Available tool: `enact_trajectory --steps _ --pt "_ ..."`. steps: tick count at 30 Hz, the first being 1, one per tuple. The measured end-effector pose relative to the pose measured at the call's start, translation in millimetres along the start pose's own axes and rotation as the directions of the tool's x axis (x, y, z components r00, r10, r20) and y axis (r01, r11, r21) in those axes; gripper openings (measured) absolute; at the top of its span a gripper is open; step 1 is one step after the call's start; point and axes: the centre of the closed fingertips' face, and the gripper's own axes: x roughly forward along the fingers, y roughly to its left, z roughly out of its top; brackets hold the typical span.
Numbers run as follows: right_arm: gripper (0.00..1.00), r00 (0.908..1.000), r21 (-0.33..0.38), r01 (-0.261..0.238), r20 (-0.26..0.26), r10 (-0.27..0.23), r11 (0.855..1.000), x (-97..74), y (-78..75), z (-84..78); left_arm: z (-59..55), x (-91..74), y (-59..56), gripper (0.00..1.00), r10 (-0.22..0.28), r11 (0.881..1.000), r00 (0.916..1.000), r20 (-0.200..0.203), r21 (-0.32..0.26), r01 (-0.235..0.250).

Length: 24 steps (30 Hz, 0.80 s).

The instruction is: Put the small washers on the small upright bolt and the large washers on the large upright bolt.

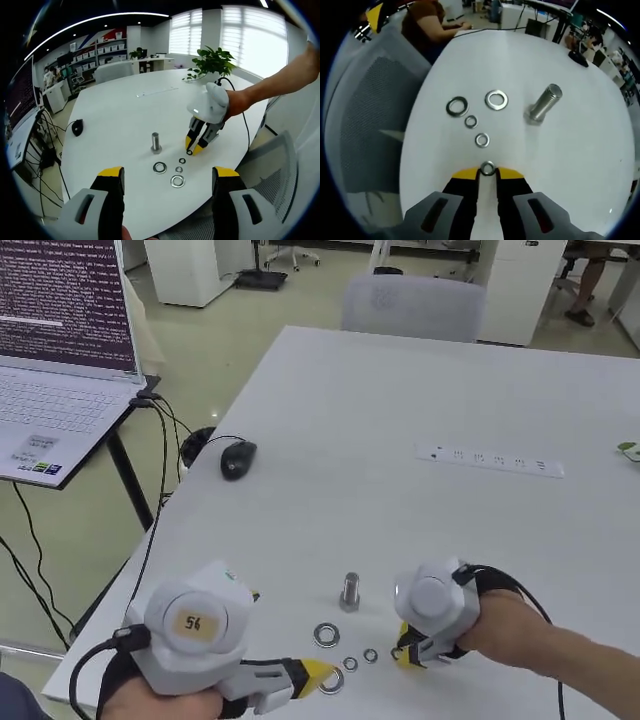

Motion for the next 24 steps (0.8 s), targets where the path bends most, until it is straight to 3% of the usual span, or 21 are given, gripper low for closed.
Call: enact_trajectory --steps 10,17,24 --pt "0.20 0.9999 -0.032 -0.011 0.009 0.011 0.999 0.5 2.2 3.8 0.4 0.1 0.7 0.71 -0.001 1.000 1.0000 -0.001 0.003 0.001" --pt "0.15 1.0000 -0.071 -0.009 -0.001 0.009 0.997 0.6 2.5 2.3 1.8 3.2 -2.5 0.71 -0.011 1.000 0.9999 -0.005 0.011 0.011" --pt "0.14 0.9999 -0.025 0.005 0.014 -0.004 1.000 0.2 2.9 1.6 3.6 5.0 -4.0 0.71 -0.017 1.000 0.9998 -0.009 0.024 0.018"
